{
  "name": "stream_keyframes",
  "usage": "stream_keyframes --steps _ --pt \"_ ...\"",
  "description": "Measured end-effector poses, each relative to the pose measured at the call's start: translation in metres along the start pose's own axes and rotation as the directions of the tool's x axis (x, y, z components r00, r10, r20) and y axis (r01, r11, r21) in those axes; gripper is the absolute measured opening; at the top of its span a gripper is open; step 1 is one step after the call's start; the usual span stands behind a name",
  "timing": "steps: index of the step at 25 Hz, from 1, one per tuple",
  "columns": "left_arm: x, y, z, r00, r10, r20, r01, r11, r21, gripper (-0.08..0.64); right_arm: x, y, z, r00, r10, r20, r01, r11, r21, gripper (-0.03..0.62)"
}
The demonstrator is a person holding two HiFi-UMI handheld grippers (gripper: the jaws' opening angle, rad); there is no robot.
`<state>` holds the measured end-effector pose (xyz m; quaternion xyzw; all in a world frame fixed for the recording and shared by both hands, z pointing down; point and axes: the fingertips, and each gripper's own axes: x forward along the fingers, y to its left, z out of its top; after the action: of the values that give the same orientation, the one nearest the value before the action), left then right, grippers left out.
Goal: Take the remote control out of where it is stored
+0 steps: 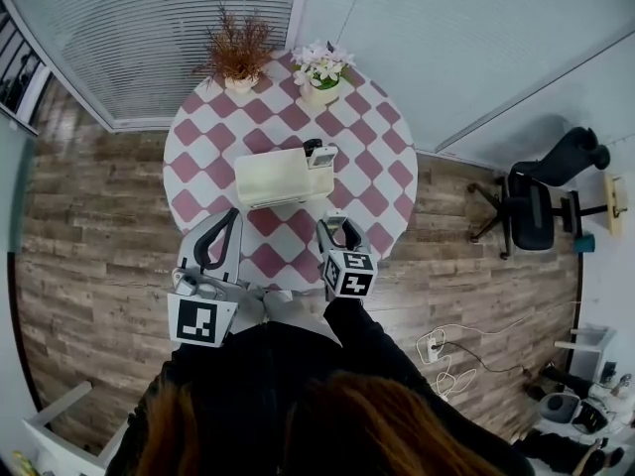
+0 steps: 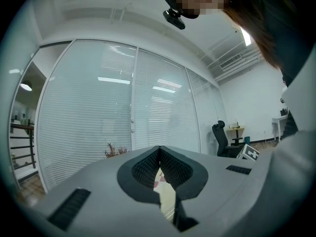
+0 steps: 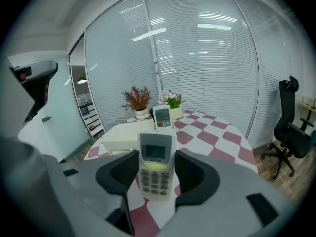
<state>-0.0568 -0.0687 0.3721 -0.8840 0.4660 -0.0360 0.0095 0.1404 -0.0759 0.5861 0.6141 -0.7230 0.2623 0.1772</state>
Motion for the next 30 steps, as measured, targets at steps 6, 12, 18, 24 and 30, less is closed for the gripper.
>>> stream_keyframes --steps 6,12,18,24,30 --pt "0.000 -0.002 -0.001 1.000 -0.001 -0.002 0.001 1.000 0.005 0.006 0.009 -0.002 -0.033 0.995 0.005 -0.101 -0.005 1.000 0.002 0.239" --pt "-0.003 0.005 -0.002 1.000 0.024 -0.002 -0.023 1.000 0.012 0.006 0.019 0.000 -0.051 0.987 0.021 -0.161 -0.022 1.000 -0.003 0.239" --pt "-0.005 0.007 -0.002 0.999 0.039 -0.004 -0.039 0.999 0.012 0.006 0.028 0.001 -0.053 0.985 0.028 -0.170 -0.032 0.999 -0.025 0.238" --pt "-0.008 0.008 -0.002 0.999 0.053 -0.009 -0.053 0.998 0.015 0.006 0.042 0.004 -0.053 0.982 0.033 -0.186 -0.043 0.998 -0.053 0.238" --pt "-0.013 0.011 -0.004 0.997 0.072 -0.014 -0.072 0.997 0.015 0.006 0.058 0.007 -0.057 0.976 0.035 -0.215 -0.051 0.996 -0.073 0.236"
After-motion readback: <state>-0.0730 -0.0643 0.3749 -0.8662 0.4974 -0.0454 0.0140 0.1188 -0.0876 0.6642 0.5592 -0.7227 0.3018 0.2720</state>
